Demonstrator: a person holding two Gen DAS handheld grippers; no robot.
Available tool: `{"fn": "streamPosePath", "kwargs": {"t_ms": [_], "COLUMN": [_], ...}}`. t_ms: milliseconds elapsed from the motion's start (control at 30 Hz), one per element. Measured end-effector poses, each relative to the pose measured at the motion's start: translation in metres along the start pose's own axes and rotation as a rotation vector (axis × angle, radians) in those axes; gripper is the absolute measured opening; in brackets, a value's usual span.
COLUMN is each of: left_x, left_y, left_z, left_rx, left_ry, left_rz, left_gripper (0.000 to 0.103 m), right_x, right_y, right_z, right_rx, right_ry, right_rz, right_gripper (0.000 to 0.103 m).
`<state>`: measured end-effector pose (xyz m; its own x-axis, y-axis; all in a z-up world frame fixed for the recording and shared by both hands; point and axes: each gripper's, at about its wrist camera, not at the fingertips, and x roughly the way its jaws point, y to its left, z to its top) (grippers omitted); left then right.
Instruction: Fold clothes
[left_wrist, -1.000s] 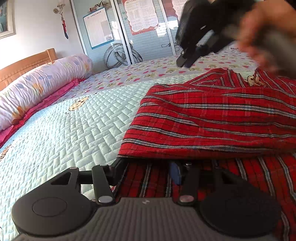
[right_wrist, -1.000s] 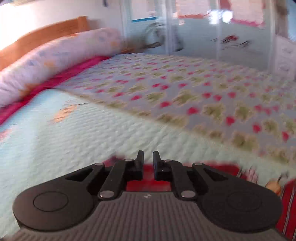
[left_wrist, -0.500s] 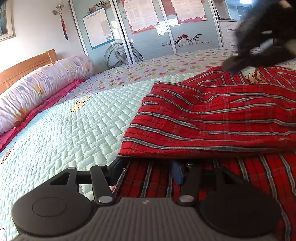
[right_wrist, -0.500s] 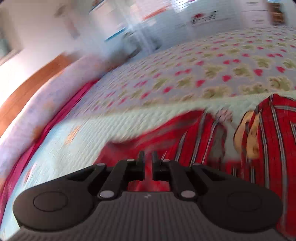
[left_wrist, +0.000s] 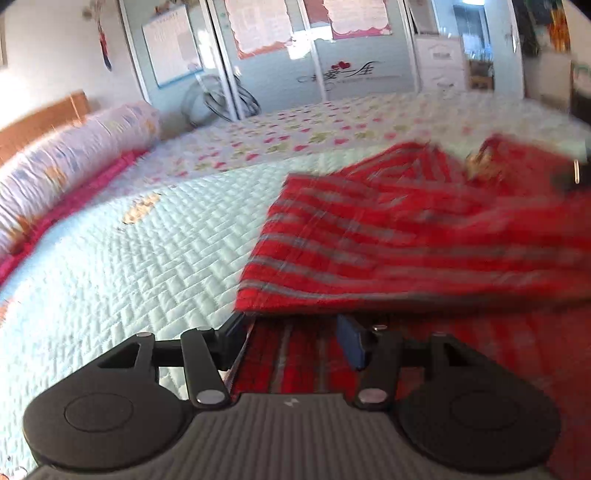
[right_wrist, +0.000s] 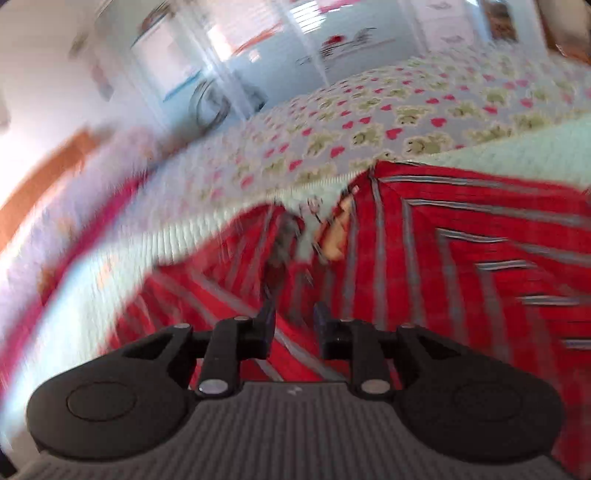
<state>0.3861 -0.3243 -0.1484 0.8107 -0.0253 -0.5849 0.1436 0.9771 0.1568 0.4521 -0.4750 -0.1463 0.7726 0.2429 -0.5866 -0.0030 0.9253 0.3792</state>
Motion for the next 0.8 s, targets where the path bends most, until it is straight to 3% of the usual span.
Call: {"fn": "streamPosePath", "kwargs": {"t_ms": [33, 133, 233, 267, 333, 367, 433, 467, 567, 667, 733, 800], "left_x": [-0.009, -0.016, 0.015, 0.032, 0.069, 0.08, 0.076, 0.074, 0.075, 0.081, 0.081, 0.083], "left_y": [0.002, -0.01, -0.036, -0.048, -0.06, -0.062, -0.068, -0.071, -0.071, -0.07, -0.07, -0.072], "left_z": [0.009, 0.046, 0.066, 0.066, 0.056, 0.049, 0.044, 0.042, 0.041, 0.045, 0.046, 0.049], "left_rx": [-0.027, -0.101, -0.12, -0.117, -0.117, -0.112, -0.052, -0.025, -0.004, -0.004, 0.0, 0.003], "left_ry": [0.007, 0.04, 0.136, 0.202, 0.356, 0.389, 0.342, 0.335, 0.331, 0.357, 0.372, 0.384], "left_rz": [-0.037, -0.15, -0.229, -0.238, -0.243, -0.242, -0.239, -0.234, -0.239, -0.252, -0.248, -0.239], "left_gripper": [0.058, 0.077, 0.079, 0.079, 0.077, 0.078, 0.081, 0.083, 0.085, 0.086, 0.087, 0.088], "right_x": [-0.012, -0.042, -0.038, -0.033, -0.016, -0.012, -0.005, -0.002, -0.006, -0.009, 0.01, 0.034], "right_y": [-0.002, -0.01, -0.007, -0.005, -0.006, -0.015, -0.036, -0.047, -0.059, -0.028, 0.002, 0.015], "right_z": [-0.006, -0.025, -0.038, -0.041, -0.043, -0.04, -0.034, -0.03, -0.017, -0.013, -0.017, -0.02], "right_rx": [0.011, 0.085, 0.106, 0.101, 0.113, 0.144, 0.219, 0.256, 0.261, 0.154, 0.035, -0.064], "right_ry": [-0.004, -0.022, 0.033, 0.061, 0.108, 0.096, 0.054, 0.033, -0.025, -0.037, 0.049, 0.131], "right_rz": [0.012, 0.069, 0.143, 0.168, 0.123, 0.094, 0.036, 0.006, -0.112, 0.013, 0.121, 0.062], "right_gripper": [0.026, 0.031, 0.034, 0.034, 0.034, 0.034, 0.012, 0.007, 0.018, 0.027, 0.035, 0.034]}}
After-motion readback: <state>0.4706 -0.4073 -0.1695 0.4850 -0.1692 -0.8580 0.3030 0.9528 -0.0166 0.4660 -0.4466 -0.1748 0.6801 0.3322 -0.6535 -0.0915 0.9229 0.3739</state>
